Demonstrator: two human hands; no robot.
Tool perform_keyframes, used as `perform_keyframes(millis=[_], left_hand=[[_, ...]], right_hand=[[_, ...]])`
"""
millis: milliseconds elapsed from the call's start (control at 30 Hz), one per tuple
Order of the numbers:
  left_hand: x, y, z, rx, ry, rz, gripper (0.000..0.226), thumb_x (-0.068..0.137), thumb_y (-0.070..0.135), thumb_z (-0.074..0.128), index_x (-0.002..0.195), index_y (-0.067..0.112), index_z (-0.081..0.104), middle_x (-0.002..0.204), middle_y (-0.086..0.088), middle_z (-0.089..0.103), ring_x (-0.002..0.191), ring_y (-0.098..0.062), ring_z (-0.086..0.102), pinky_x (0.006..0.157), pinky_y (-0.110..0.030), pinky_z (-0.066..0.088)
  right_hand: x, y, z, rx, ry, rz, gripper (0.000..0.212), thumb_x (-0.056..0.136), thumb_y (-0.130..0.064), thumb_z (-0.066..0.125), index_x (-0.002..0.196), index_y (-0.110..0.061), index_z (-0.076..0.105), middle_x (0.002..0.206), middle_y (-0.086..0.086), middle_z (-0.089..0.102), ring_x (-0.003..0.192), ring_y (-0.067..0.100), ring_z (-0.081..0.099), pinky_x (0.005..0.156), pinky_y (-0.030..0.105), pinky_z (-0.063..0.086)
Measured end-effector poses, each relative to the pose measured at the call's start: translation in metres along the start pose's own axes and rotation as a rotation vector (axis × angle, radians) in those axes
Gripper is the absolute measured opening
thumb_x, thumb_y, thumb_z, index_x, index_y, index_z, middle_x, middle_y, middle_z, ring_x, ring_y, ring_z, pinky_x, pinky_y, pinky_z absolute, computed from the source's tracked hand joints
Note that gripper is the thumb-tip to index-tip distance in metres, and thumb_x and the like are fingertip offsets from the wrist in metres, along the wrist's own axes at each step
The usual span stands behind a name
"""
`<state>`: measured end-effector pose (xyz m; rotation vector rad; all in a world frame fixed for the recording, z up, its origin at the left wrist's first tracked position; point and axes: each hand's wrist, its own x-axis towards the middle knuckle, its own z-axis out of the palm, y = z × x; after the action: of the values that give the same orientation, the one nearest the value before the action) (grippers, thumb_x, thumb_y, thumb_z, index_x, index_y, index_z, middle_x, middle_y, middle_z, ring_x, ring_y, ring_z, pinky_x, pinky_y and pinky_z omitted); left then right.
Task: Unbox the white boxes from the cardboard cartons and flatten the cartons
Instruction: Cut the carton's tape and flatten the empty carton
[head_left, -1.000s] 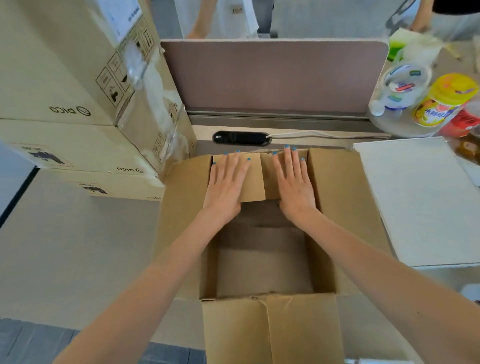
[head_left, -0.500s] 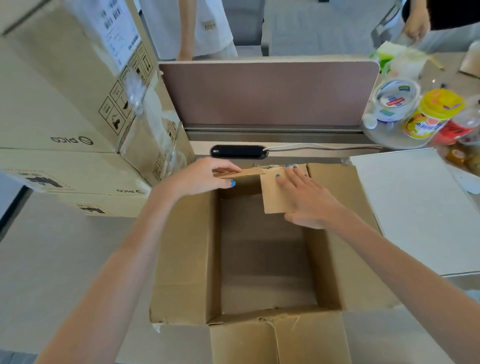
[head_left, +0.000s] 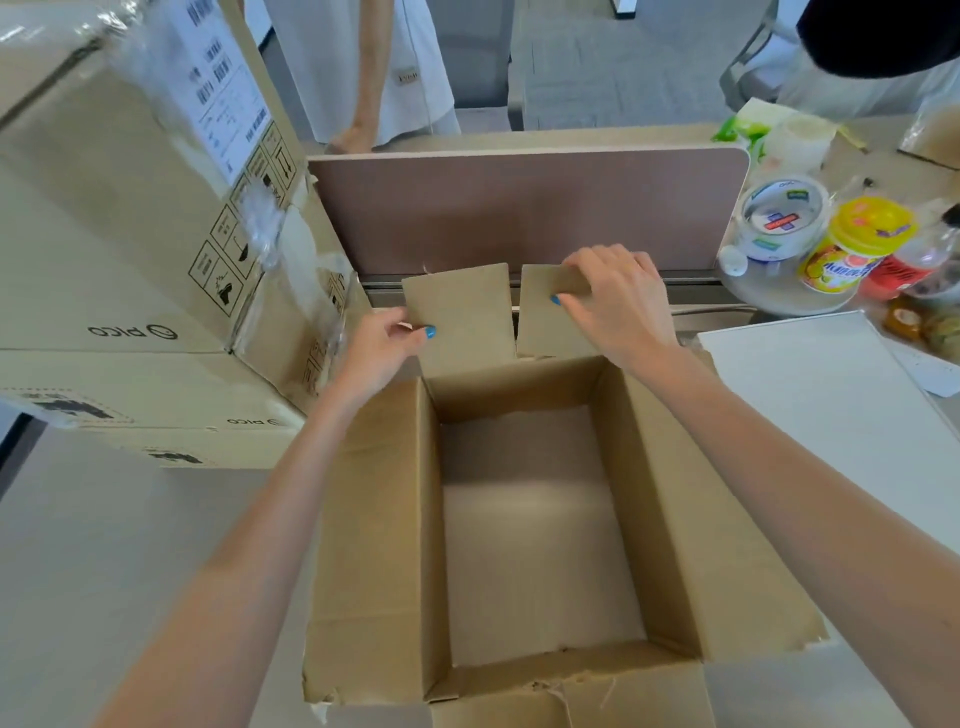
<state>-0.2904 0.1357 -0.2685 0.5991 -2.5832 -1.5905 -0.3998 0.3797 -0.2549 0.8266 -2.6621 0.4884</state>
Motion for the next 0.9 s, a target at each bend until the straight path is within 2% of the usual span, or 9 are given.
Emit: perform_keyframes(millis=[33, 133, 233, 333, 433, 567, 667, 800, 900], left_hand=[[0.001, -0.006, 0.004, 0.020, 0.029, -0.010, 0.008, 0.094, 0.000, 0.060, 0.099, 0.006, 0.063, 0.080, 0.004, 0.065, 0.063, 0.008, 0.060, 0.064, -0.012, 0.047], [0.005, -0.030, 0.013, 0.078, 0.017, -0.099, 0.023, 0.095, 0.014, 0.064, 0.116, 0.007, 0.062, 0.100, -0.003, 0.069, 0.093, -0.015, 0.066, 0.078, -0.026, 0.050], [-0.001, -0.045, 0.013, 0.220, 0.007, -0.110, 0.037, 0.097, 0.029, 0.061, 0.131, 0.018, 0.056, 0.108, 0.005, 0.063, 0.110, -0.016, 0.057, 0.093, -0.034, 0.046], [-0.012, -0.055, 0.009, 0.309, -0.019, -0.017, 0.039, 0.101, 0.036, 0.052, 0.139, 0.027, 0.048, 0.109, 0.002, 0.062, 0.105, -0.015, 0.056, 0.091, -0.038, 0.049], [-0.024, -0.062, 0.005, 0.464, -0.064, 0.080, 0.039, 0.106, 0.033, 0.039, 0.145, 0.027, 0.041, 0.106, -0.002, 0.067, 0.092, -0.015, 0.061, 0.079, -0.036, 0.050], [-0.035, -0.071, -0.001, 0.631, -0.048, 0.165, 0.035, 0.106, 0.017, 0.039, 0.140, 0.015, 0.047, 0.120, -0.004, 0.063, 0.112, -0.021, 0.058, 0.094, -0.034, 0.046], [-0.033, -0.076, -0.003, 0.575, -0.071, 0.136, 0.021, 0.105, 0.016, 0.040, 0.119, 0.019, 0.055, 0.112, 0.000, 0.060, 0.105, -0.021, 0.056, 0.094, -0.042, 0.047], [-0.032, -0.069, -0.008, 0.446, -0.065, 0.100, 0.016, 0.104, 0.019, 0.043, 0.110, 0.024, 0.057, 0.107, 0.005, 0.059, 0.103, -0.016, 0.054, 0.094, -0.044, 0.047], [-0.041, -0.055, -0.011, 0.390, -0.042, 0.136, 0.017, 0.105, 0.020, 0.043, 0.113, 0.022, 0.057, 0.110, 0.006, 0.058, 0.105, -0.013, 0.054, 0.094, -0.037, 0.045]], right_hand=[[0.003, 0.002, 0.009, -0.026, 0.034, 0.004, 0.041, 0.086, -0.026, 0.068, 0.123, -0.012, 0.057, 0.120, 0.005, 0.062, 0.114, 0.025, 0.054, 0.101, 0.036, 0.036], [0.005, 0.006, 0.033, -0.127, -0.082, 0.012, 0.075, 0.083, -0.020, 0.072, 0.147, -0.009, 0.033, 0.152, 0.009, 0.034, 0.142, 0.027, 0.029, 0.117, 0.041, 0.022], [-0.005, 0.001, 0.050, -0.201, -0.207, -0.062, 0.077, 0.089, -0.020, 0.063, 0.153, -0.014, 0.021, 0.161, 0.007, 0.011, 0.149, 0.024, 0.008, 0.121, 0.042, 0.010], [-0.019, -0.015, 0.059, -0.017, -0.236, -0.163, 0.060, 0.092, -0.011, 0.053, 0.149, -0.015, 0.034, 0.159, 0.005, 0.021, 0.148, 0.022, 0.014, 0.120, 0.039, 0.013], [-0.027, -0.028, 0.065, 0.205, -0.394, -0.173, 0.051, 0.095, -0.019, 0.051, 0.145, -0.019, 0.041, 0.154, -0.001, 0.034, 0.143, 0.016, 0.026, 0.117, 0.034, 0.020], [-0.032, -0.034, 0.073, 0.083, -0.468, -0.218, 0.045, 0.098, -0.029, 0.052, 0.142, -0.024, 0.043, 0.144, -0.002, 0.048, 0.133, 0.020, 0.043, 0.110, 0.035, 0.034], [-0.033, -0.039, 0.071, 0.044, -0.492, -0.169, 0.035, 0.100, -0.020, 0.048, 0.134, -0.026, 0.048, 0.131, 0.000, 0.060, 0.113, 0.023, 0.058, 0.093, 0.033, 0.047], [-0.033, -0.043, 0.063, 0.018, -0.498, -0.151, 0.033, 0.099, -0.013, 0.049, 0.129, -0.024, 0.052, 0.125, 0.003, 0.063, 0.107, 0.025, 0.061, 0.089, 0.034, 0.048], [-0.031, -0.041, 0.047, 0.043, -0.468, -0.136, 0.033, 0.100, -0.015, 0.045, 0.129, -0.026, 0.054, 0.123, 0.003, 0.064, 0.107, 0.027, 0.061, 0.089, 0.036, 0.047]])
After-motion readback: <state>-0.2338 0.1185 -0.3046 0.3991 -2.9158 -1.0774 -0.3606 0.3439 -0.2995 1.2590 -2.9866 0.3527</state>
